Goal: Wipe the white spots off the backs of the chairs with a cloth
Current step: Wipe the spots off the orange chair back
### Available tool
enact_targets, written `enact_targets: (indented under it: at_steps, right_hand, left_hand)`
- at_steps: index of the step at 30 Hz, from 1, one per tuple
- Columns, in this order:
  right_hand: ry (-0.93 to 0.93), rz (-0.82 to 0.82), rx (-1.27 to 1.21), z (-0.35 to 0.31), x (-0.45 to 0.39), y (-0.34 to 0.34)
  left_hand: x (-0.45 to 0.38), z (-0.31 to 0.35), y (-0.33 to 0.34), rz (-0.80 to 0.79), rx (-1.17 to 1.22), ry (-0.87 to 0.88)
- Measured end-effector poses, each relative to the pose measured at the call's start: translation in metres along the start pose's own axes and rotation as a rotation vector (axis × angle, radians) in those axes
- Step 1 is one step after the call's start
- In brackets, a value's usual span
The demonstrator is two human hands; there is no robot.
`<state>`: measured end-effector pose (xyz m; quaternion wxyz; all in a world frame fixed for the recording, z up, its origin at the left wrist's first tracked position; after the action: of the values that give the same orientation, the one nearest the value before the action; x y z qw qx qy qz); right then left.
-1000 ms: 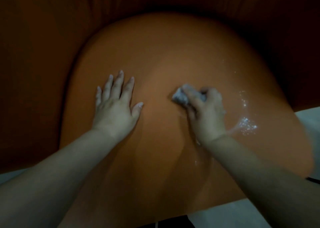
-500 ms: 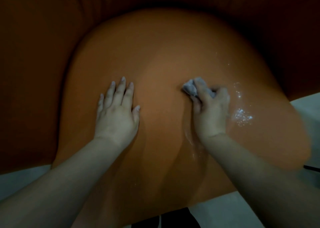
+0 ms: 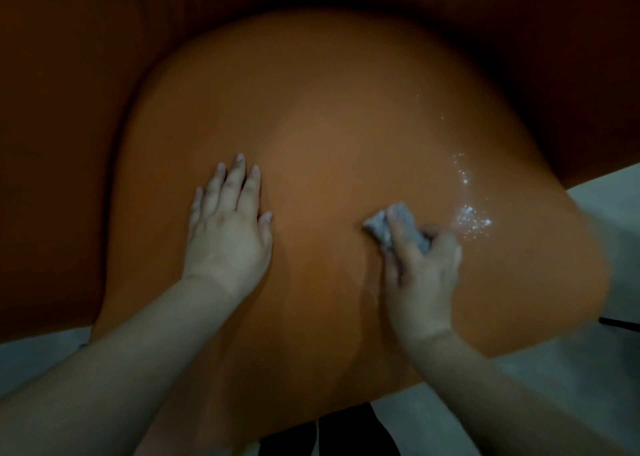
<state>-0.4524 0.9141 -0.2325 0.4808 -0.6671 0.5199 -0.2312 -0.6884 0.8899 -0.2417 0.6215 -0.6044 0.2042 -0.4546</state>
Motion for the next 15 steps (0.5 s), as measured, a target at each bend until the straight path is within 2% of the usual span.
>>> enact_targets:
  at_steps: [2,4,5,6,8,10,13,15]
  right_hand:
    - [-0.117,-0.061,-0.046,-0.028,0.020,0.010]
    - [-0.263,-0.127,-0.057,-0.047,0.011,0.021]
    - [-0.278,-0.129,-0.043,-0.046,-0.001,0.023]
    - [-0.232,-0.104,-0.034,-0.038,-0.011,0.023]
    - [-0.026,0.004,-0.010,-0.006,-0.019,0.011]
    - [0.128,0.086,-0.007,0.014,0.000,-0.002]
    - [0.069,0.060,0.013,-0.006,0.039,0.001]
    - [-0.069,-0.068,-0.057,-0.032,0.047,0.020]
  left_hand:
    - [0.005,0.004,0.001,-0.006,0.000,0.010]
    - [0.010,0.008,0.003,-0.005,0.001,0.025]
    - [0.011,0.009,0.004,-0.006,0.002,0.031]
    - [0.013,0.010,0.005,-0.009,0.002,0.035]
    - [0.015,0.010,0.007,-0.015,-0.003,0.040]
    - [0.017,0.009,0.007,-0.016,-0.006,0.045]
    - [0.017,0.009,0.007,-0.014,-0.009,0.054]
    - [0.019,0.011,0.007,-0.016,-0.011,0.060]
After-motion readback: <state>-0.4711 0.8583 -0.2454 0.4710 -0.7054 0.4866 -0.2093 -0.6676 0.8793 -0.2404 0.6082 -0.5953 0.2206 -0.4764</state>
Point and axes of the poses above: each hand's wrist, its own x-axis away from the middle knuckle, its own y-axis out of the palm, z = x × y, the point moved 6 cm from there along -x, towards the middle knuckle, and after that the axes turned 13 degrees about -y, right-handed, at the moved point
